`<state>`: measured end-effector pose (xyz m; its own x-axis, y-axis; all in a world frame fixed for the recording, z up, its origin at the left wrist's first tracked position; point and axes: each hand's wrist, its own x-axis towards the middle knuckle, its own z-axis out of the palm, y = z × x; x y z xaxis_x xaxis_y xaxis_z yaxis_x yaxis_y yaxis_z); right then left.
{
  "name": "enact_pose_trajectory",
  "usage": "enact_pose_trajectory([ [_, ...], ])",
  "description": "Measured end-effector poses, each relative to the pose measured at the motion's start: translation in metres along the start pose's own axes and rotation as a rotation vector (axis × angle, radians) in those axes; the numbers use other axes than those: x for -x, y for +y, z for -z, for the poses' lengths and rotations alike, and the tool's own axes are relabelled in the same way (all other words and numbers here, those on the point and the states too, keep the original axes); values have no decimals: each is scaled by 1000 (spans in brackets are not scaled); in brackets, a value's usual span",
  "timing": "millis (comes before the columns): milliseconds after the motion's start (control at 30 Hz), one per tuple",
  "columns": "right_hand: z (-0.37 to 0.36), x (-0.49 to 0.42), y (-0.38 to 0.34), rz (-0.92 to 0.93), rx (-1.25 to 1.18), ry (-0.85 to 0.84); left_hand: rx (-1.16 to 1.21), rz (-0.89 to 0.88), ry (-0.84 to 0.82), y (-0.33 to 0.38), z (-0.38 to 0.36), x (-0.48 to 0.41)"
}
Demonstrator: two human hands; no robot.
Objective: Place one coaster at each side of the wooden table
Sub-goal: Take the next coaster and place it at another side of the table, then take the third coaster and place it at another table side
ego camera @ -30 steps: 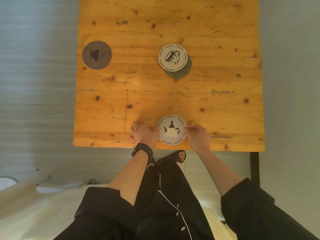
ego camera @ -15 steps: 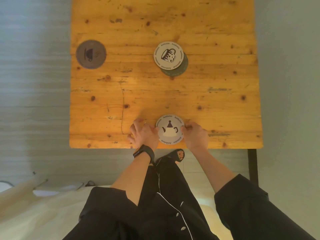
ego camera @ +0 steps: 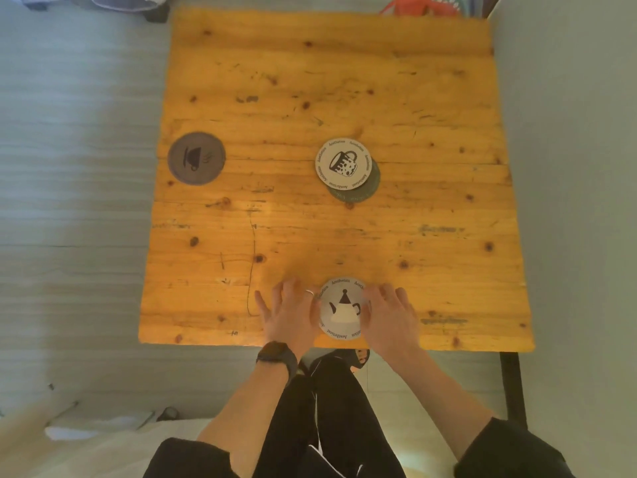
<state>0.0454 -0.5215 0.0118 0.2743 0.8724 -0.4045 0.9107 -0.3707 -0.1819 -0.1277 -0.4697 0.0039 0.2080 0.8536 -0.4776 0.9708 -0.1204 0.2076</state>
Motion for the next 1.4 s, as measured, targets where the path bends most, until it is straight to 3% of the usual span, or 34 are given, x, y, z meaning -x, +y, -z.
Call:
enact_pose_trajectory([
  [133,27,-46,-14,-29,-174,-30,87,-73,70,-12,21,-52],
  [300,59,-143,-38,-118,-509,125,106,-111,197,-16,42,-133],
  [433,69,-203,-47,-329,-574,184,72,-77,254,-24,27,-155],
  [567,69,-222,-58,-447,-454,162,38,-67,302,-25,16,-154],
  [733,71,-228,-68,-515,-524,138,21,-58,238,-25,19,-155],
  [900,78,-220,-71,-383,-435,110,-27,-36,64,-22,32,-154],
  [1000,81,-202,-66,-371,-660,81,-9,-30,-94,-18,53,-156],
  [1167,104,-100,-61,-438,-1224,-6,414,-105,-294,14,117,-111],
  [1300,116,8,-50,-469,-1405,-71,909,-11,-182,41,137,-31],
  [1400,113,75,-40,-541,-1414,-118,1045,-18,-144,53,135,16],
])
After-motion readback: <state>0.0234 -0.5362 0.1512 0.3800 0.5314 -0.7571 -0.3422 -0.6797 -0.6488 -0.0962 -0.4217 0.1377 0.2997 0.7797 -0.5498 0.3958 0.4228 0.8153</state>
